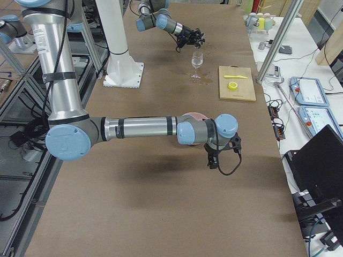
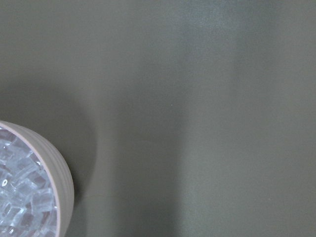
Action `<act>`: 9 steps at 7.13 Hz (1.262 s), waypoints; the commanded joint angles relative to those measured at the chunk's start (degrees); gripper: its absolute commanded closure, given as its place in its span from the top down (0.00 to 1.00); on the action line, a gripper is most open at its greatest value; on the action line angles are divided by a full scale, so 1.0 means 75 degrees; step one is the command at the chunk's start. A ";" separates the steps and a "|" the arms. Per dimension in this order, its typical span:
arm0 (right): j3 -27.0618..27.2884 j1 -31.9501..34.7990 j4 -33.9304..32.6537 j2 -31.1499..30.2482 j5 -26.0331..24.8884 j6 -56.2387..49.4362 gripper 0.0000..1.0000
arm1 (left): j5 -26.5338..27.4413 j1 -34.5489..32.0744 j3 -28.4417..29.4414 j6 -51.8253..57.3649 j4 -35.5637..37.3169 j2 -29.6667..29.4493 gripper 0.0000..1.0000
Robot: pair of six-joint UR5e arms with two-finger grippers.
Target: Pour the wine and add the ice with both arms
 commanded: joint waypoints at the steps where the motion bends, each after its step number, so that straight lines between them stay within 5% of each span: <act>1: 0.0141 -0.0220 0.0276 0.0044 0.0001 -0.0009 1.00 | 0.0000 -0.0181 -0.0704 -0.1686 -0.1538 0.0691 0.00; 2: 0.0072 -0.0268 0.0627 0.0044 0.0001 -0.0009 1.00 | -0.0012 -0.0566 -0.0636 -0.3489 -0.3304 0.1429 0.00; 4: 0.0082 -0.0315 0.0654 0.0032 0.0001 0.0003 1.00 | -0.0453 -0.1280 -0.0612 -0.6315 -0.4582 0.2706 0.00; 6: 0.0071 -0.0315 0.0654 -0.0003 0.0012 0.0003 1.00 | -0.2092 -0.2510 -0.0495 -0.8112 -0.5603 0.3634 0.00; 7: 0.0082 -0.0315 0.0654 -0.0049 0.0012 0.0003 1.00 | -0.3142 -0.3002 -0.0100 -0.8298 -0.5827 0.3883 0.00; 9: 0.0071 -0.0327 0.0654 -0.0085 0.0024 0.0061 1.00 | -0.3375 -0.3171 0.1441 -0.8417 -0.7169 0.3909 0.00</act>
